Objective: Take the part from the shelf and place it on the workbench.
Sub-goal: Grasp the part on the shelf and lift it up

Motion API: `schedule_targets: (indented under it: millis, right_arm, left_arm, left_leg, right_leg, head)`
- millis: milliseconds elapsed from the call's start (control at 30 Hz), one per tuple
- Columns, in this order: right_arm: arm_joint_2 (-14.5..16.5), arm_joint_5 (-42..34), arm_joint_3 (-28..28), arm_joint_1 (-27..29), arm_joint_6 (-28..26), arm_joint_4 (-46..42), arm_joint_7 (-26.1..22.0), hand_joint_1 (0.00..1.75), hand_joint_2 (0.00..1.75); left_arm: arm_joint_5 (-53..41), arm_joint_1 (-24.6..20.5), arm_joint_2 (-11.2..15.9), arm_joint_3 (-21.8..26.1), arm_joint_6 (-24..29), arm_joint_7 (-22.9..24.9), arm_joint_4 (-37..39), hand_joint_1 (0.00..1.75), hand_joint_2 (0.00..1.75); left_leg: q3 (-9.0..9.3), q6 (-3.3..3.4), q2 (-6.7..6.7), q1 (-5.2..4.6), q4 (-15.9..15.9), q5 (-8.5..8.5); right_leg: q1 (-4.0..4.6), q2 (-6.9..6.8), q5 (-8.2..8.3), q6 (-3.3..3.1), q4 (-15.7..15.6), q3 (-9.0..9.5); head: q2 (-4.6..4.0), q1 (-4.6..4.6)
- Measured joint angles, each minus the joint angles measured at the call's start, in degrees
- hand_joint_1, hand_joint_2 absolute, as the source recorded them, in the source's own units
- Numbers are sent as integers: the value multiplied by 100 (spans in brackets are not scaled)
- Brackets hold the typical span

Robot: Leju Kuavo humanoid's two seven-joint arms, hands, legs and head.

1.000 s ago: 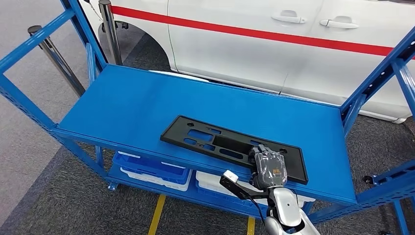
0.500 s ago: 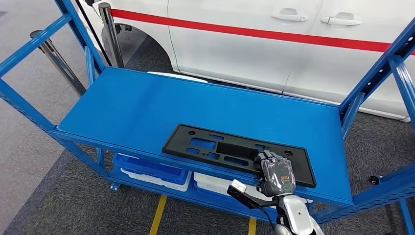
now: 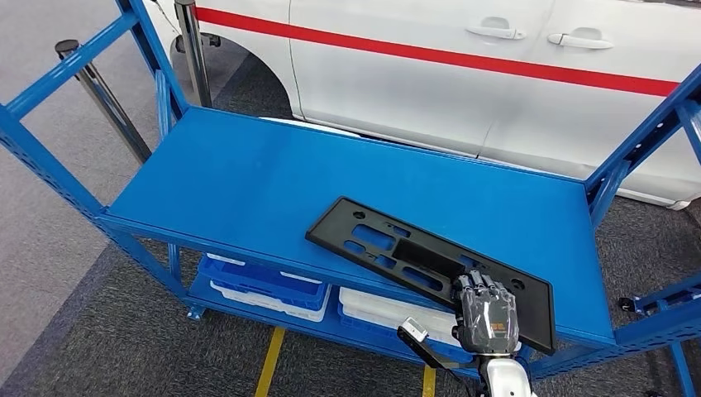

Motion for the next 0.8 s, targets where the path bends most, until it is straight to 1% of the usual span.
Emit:
schedule_targets:
  millis: [33, 67, 100, 133, 167, 200, 267, 300, 333, 367, 400, 433, 467, 500, 533, 567, 600, 633, 667, 700, 733, 767, 800]
  right_arm:
    - [9, 28, 1, 42, -90, -43, 42, 175, 175]
    - [13, 44, 4, 69, -172, -86, 83, 175, 175]
    - [13, 50, 10, 85, -242, -125, 121, 175, 175]
    - [13, 53, 21, 96, -307, -164, 156, 175, 175]
    - [12, 55, 37, 109, -367, -202, 190, 175, 175]
    - [11, 56, 57, 123, -421, -236, 222, 175, 175]
    - [9, 57, 102, 146, -497, -292, 282, 175, 175]
    - [4, 57, 121, 152, -523, -315, 305, 175, 175]
    - [-1, 58, 136, 156, -548, -340, 327, 175, 175]
    - [-5, 59, 148, 164, -579, -366, 344, 175, 175]
    - [-9, 59, 156, 176, -613, -396, 357, 175, 175]
    - [-10, 61, 161, 191, -643, -425, 363, 175, 175]
    - [-10, 63, 163, 208, -668, -454, 355, 175, 175]
    - [-10, 65, 162, 229, -681, -490, 329, 175, 175]
    - [-10, 69, 158, 252, -687, -532, 295, 175, 175]
    - [-9, 71, 154, 276, -689, -581, 252, 175, 175]
    - [-6, 72, 145, 303, -690, -637, 206, 175, 175]
    - [-2, 74, 131, 326, -692, -693, 161, 175, 175]
    - [3, 74, 115, 344, -696, -742, 118, 175, 175]
    - [10, 75, 98, 359, -701, -786, 85, 175, 175]
    - [17, 75, 84, 372, -707, -824, 59, 175, 175]
    - [22, 75, 72, 386, -711, -853, 36, 175, 175]
    - [28, 75, 56, 406, -715, -879, 8, 175, 175]
  left_arm:
    - [-9, -4, -6, 1, -20, -9, 0, 0, 175]
    - [-17, -9, -16, 1, -44, -20, 0, 0, 175]
    - [-28, -17, -30, 0, -69, -32, 1, 0, 175]
    - [-40, -25, -42, -1, -88, -44, 1, 0, 175]
    - [-54, -30, -51, -1, -101, -52, 2, 0, 175]
    - [-70, -33, -57, -2, -108, -55, 2, 0, 175]
    - [-109, -31, -69, -3, -109, -54, 2, 0, 175]
    - [-131, -31, -76, -5, -108, -50, 3, 0, 175]
    - [-157, -32, -82, -7, -108, -46, 3, 0, 175]
    - [-187, -33, -84, -13, -107, -41, 4, 0, 175]
    - [-224, -32, -84, -22, -103, -33, 4, 0, 175]
    - [-262, -31, -84, -36, -98, -25, 4, 0, 175]
    - [-300, -29, -85, -51, -94, -13, 4, 0, 175]
    - [-332, -28, -89, -64, -90, -2, 4, 0, 175]
    - [-356, -28, -93, -73, -86, 8, 4, 0, 175]
    - [-375, -32, -97, -79, -82, 17, 4, 0, 175]
    - [-393, -42, -99, -87, -76, 24, 4, 0, 175]
    - [-409, -51, -101, -96, -68, 30, 4, 0, 175]
    - [-423, -59, -102, -105, -60, 35, 4, 0, 175]
    - [-436, -64, -103, -115, -52, 41, 4, 0, 175]
    - [-441, -62, -104, -122, -45, 46, 4, 0, 175]
    - [-445, -59, -108, -128, -41, 51, 4, 0, 175]
    - [-451, -61, -112, -138, -37, 57, 5, 0, 175]
  left_leg:
    - [-1, 0, -1, -11, 9, -1]
    - [-3, -2, -2, -19, 17, -3]
    - [-15, -10, -4, -36, 32, -6]
    - [-34, -25, -6, -47, 43, -5]
    - [-56, -44, -6, -53, 51, 0]
    - [-75, -70, -7, -56, 54, 11]
    - [-91, -129, -8, -47, 53, 14]
    - [-116, -157, -7, -45, 107, -60]
    - [-176, -183, -6, -43, 263, -215]
    - [-273, -205, -4, -34, 532, -438]
    - [-397, -222, -3, -31, 885, -682]
    - [-510, -237, -2, -26, 1249, -886]
    - [-565, -247, -2, -24, 1497, -997]
    - [-518, -250, -2, -23, 1543, -999]
    - [-352, -244, -2, -22, 1348, -898]
    - [-86, -229, -2, -23, 958, -741]
    - [186, -206, -3, -29, 504, -618]
    - [385, -181, -6, -43, 148, -510]
    - [491, -157, -8, -59, -62, -455]
    - [503, -133, -11, -79, -127, -432]
    - [480, -109, -12, -96, -114, -378]
    - [458, -79, -6, -85, -126, -324]
    - [428, -43, 9, -75, -146, -255]
  right_leg:
    - [3, 1, 179, -26, -257, 121]
    - [9, 2, 389, -63, -640, 300]
    - [27, 5, 546, -99, -1014, 466]
    - [44, 8, 647, -126, -1291, 579]
    - [62, 12, 684, -145, -1437, 625]
    - [77, 16, 680, -154, -1474, 621]
    - [62, 13, 722, -191, -1502, 596]
    - [46, 6, 754, -221, -1525, 583]
    - [30, -2, 790, -255, -1547, 560]
    - [22, -11, 825, -283, -1559, 529]
    - [27, -15, 854, -302, -1558, 487]
    - [34, -19, 885, -312, -1552, 441]
    - [39, -20, 918, -313, -1544, 392]
    - [44, -21, 951, -309, -1534, 341]
    - [47, -20, 985, -304, -1520, 290]
    - [49, -17, 1018, -294, -1505, 246]
    - [52, -16, 1051, -279, -1491, 211]
    - [56, -15, 1087, -254, -1482, 189]
    - [57, -15, 1123, -224, -1479, 177]
    - [53, -16, 1165, -190, -1485, 171]
    - [48, -15, 1213, -155, -1504, 172]
    - [44, -13, 1244, -122, -1512, 163]
    - [39, -5, 1207, -96, -1490, 141]
  head:
    - [0, -1]
    - [0, 0]
    - [0, -1]
    - [0, -2]
    - [0, -2]
    - [0, -3]
    - [0, -3]
    - [0, -3]
    - [0, -5]
    - [0, -7]
    - [0, -8]
    - [0, -9]
    - [0, -9]
    - [0, -10]
    - [0, -10]
    - [0, -10]
    - [0, -10]
    - [0, -7]
    - [0, -8]
    - [0, -7]
    - [0, -6]
    - [0, -6]
    - [0, -4]
